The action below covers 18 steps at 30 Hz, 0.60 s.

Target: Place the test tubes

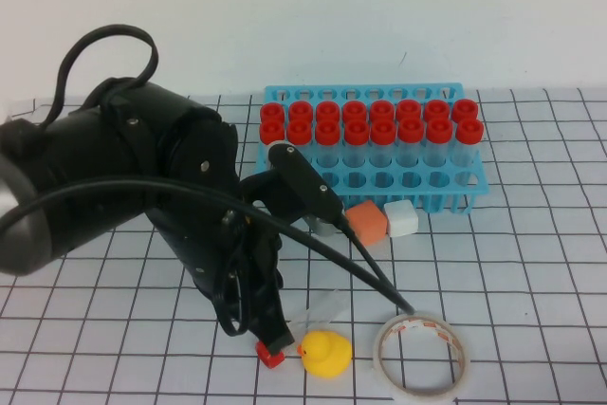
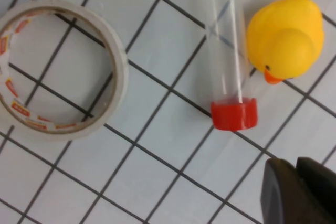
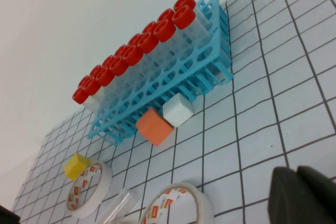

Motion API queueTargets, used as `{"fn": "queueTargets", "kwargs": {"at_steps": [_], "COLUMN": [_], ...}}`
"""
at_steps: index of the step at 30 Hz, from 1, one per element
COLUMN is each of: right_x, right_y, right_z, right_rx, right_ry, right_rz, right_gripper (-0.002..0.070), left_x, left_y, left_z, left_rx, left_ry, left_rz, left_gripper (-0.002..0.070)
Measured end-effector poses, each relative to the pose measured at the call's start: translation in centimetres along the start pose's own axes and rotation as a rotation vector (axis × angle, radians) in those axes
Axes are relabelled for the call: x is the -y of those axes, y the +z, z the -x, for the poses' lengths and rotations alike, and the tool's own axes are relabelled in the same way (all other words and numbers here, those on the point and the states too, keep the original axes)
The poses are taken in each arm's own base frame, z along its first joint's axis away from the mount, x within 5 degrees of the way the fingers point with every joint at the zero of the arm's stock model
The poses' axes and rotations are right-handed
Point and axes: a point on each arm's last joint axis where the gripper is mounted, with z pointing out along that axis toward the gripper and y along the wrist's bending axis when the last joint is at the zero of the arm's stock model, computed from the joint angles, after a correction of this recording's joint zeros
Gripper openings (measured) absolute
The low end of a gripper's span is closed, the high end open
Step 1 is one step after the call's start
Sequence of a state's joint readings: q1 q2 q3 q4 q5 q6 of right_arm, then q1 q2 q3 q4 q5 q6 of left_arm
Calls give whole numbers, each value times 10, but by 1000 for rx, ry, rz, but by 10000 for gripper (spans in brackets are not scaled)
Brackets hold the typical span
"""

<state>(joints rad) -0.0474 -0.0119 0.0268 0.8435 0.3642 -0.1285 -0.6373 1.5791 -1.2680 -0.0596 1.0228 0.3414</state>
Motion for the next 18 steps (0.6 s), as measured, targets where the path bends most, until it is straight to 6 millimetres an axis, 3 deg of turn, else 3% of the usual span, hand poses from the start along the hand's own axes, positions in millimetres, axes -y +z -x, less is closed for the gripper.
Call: {"fn": "queueTargets", "kwargs": {"at_steps": [8,12,18], "right_x": [0,0,0], "right_y": [0,0,0], "right_z": [0,0,0], "right_rx": [0,0,0], "right_ry": [-2,-19,-29], "right_rz": [0,0,0], "right_gripper": [-1,-1,-1], "left_x": [-1,-5,-13], "left_y": [20,31,29], "left_z": [8,16,42], "left_rx": [0,-19,26], "left_ry": [-59,-51,-68], "left_rz": [-27,-27,-12], "left_gripper": [130,143,146]}}
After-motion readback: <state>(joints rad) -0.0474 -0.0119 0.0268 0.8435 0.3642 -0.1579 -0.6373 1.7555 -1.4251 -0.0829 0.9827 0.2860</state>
